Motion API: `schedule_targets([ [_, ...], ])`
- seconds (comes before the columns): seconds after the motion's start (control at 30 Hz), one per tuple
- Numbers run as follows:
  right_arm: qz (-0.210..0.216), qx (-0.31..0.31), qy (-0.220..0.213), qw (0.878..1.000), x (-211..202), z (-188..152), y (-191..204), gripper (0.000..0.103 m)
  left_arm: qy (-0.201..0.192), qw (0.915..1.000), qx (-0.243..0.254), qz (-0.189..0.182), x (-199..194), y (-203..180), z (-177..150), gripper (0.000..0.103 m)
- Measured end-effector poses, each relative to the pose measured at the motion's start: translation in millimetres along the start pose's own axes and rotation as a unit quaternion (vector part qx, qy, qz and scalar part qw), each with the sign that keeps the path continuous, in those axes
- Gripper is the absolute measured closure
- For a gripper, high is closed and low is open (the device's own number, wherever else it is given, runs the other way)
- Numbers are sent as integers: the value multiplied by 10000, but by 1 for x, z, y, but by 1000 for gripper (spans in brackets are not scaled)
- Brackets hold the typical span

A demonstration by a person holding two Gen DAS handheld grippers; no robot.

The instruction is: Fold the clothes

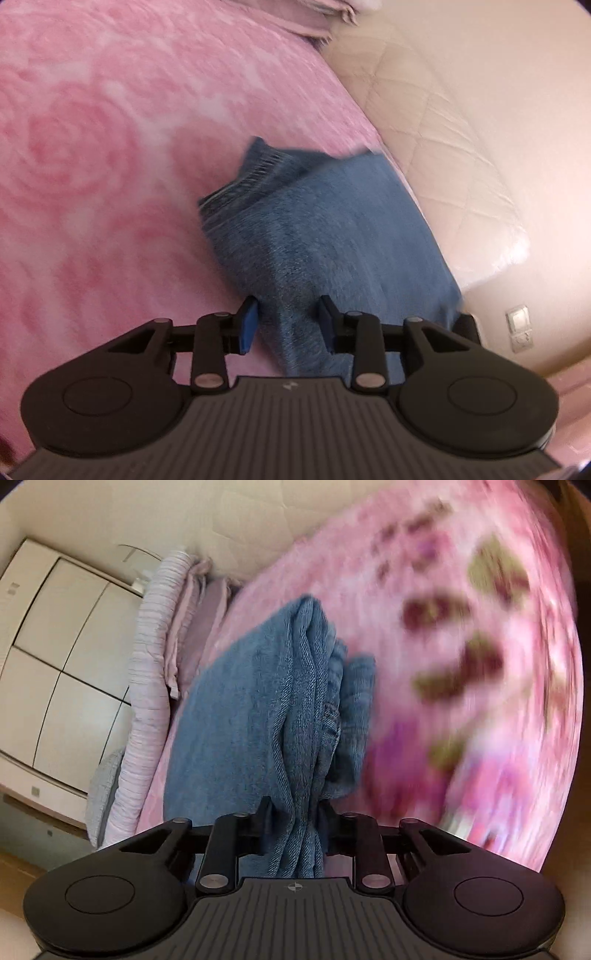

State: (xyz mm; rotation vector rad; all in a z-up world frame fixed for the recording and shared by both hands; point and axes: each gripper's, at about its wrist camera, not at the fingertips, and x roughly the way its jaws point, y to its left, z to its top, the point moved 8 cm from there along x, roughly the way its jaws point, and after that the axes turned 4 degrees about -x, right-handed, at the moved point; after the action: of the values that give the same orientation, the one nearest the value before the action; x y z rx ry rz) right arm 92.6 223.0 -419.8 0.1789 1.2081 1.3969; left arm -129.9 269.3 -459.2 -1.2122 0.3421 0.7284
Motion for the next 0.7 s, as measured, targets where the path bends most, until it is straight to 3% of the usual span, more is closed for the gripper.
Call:
schedule_targets([
  [0.1, -113, -311, -412, 9986, -7, 41, -2, 81, 479, 9974, 178, -514, 13, -27, -31, 79],
  [0.17, -131, -648, -430, 9969, -9, 66, -8, 80, 637, 9955, 415, -570, 19, -39, -48, 79],
  [0.2, -82, -529, -349, 9980, -12, 69, -16, 77, 631, 9953, 485, -545, 18, -40, -52, 79],
  [0.3, -43, 34, -27, 10000, -4, 67, -35, 64, 530, 9959, 550, -485, 7, -35, -58, 79],
  [0.5, 169, 572, -505, 9969, -54, 10, -51, 44, -97, 9988, -349, -332, -20, 8, -36, 72],
  [0.57, 183, 608, -616, 9961, -54, 0, -49, 42, -207, 9976, -587, -310, -19, 18, -29, 72],
  [0.67, -17, 155, -581, 9982, -43, 1, -39, 43, -239, 9988, -396, -163, -7, 18, -26, 72],
  [0.7, -215, -206, -517, 9982, -37, 3, -36, 60, -222, 9993, -265, -140, -3, 14, -28, 72],
])
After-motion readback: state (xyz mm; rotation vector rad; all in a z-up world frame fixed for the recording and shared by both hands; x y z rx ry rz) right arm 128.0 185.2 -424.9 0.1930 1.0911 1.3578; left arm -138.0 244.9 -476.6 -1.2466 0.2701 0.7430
